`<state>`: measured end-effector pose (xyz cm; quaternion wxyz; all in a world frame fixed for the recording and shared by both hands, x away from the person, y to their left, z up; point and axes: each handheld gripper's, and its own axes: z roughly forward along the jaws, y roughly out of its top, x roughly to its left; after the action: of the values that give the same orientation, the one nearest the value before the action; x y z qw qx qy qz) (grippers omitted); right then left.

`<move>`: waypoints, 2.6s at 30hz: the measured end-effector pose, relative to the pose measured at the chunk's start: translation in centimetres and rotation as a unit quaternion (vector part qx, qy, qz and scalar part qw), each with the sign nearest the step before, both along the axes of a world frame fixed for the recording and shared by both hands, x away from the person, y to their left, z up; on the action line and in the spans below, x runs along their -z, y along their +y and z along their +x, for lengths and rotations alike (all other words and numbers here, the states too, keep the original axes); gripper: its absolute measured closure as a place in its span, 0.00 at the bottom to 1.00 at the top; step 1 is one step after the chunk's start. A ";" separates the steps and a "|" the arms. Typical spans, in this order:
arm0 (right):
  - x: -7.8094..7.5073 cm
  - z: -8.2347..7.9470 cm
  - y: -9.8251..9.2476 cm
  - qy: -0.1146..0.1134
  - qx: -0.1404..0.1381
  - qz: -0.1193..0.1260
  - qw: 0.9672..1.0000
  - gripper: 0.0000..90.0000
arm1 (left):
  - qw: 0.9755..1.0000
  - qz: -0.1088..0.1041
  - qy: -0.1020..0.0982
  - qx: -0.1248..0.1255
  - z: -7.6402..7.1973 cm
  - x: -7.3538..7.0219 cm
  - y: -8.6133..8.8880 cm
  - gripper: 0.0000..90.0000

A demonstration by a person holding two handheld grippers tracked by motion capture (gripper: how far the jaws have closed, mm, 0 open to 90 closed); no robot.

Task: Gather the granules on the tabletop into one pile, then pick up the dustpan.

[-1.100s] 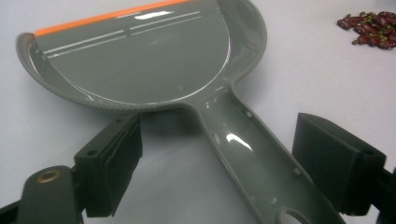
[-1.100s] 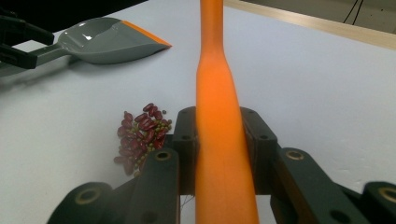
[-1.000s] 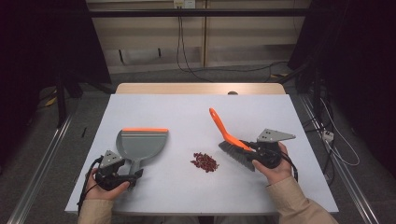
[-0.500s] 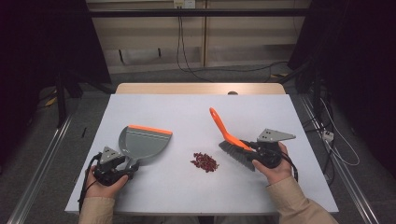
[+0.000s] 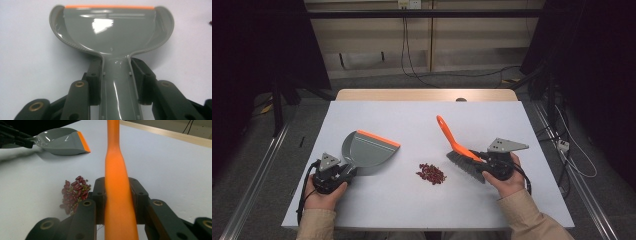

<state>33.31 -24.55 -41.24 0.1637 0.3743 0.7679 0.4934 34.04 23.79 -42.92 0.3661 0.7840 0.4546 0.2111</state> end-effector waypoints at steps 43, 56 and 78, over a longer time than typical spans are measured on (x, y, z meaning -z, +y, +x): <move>0.2 1.1 0.3 -0.005 0.039 0.002 0.999 0.79 | 0.980 -0.010 0.017 0.196 -3.1 -2.9 0.9 0.70; 0.1 1.4 1.0 -0.006 0.041 0.004 0.999 0.79 | 0.977 -0.009 0.027 0.212 -3.7 -2.7 0.9 0.70; 0.9 2.4 3.1 0.001 0.043 -0.011 0.999 0.79 | 0.963 -0.005 0.050 0.264 -3.1 -0.8 -0.8 0.69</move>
<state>35.74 -21.49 -42.17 0.1885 0.4055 0.7566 0.4771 30.90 22.98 -42.09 0.3892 0.8839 0.2508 0.0652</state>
